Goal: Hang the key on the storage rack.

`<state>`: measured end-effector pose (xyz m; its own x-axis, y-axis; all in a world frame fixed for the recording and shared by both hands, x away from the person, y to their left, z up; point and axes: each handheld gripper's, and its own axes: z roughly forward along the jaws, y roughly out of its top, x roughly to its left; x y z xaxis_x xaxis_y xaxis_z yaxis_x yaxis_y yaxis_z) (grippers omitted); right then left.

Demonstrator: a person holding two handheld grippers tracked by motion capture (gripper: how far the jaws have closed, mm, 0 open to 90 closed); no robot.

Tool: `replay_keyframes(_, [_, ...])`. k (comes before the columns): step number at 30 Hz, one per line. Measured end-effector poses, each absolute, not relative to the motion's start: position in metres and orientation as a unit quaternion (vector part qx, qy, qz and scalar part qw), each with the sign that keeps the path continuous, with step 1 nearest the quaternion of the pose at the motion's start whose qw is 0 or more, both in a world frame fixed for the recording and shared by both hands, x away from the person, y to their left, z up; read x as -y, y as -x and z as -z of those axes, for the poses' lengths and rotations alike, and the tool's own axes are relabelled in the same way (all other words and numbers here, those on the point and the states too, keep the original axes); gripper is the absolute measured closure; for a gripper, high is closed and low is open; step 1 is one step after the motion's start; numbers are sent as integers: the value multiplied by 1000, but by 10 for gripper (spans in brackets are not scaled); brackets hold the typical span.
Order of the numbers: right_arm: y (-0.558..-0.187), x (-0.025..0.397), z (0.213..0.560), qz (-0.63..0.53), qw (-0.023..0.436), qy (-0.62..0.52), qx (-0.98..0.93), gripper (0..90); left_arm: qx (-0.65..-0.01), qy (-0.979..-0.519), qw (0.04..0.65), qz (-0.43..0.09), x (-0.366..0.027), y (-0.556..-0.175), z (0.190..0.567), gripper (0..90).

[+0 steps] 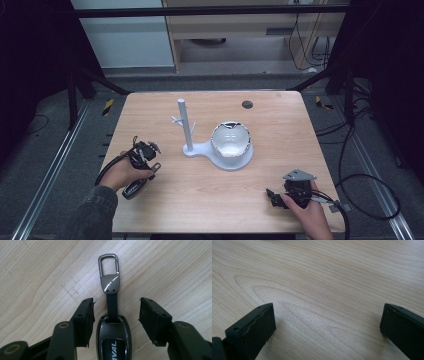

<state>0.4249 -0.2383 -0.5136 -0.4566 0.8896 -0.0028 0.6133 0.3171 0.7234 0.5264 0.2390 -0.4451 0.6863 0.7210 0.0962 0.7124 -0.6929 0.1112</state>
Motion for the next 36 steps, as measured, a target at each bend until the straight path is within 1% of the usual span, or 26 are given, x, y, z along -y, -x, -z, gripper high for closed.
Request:
replay_keyframes(5, [-425,238,514,-335,206,-478,-785,5,-394,-917,31,-60,-240,-531,450,534])
replay_keyframes(10, [-425,238,514,-335,206,-479,-785,5,-395,-916,28,-60,-239,-533,455,570])
replay_keyframes(23, [-425,238,514,-335,206,-479,-785,5,-403,-913,31,-50,-247,-535,457,625])
replay_keyframes(32, [-425,238,514,-335,206,-479,-785,5,-401,-914,33,-46,-248,-536,457,688])
replay_keyframes(36, [-425,238,514,-335,206,-479,-785,5,-402,-914,32,-45,-247,-536,457,696])
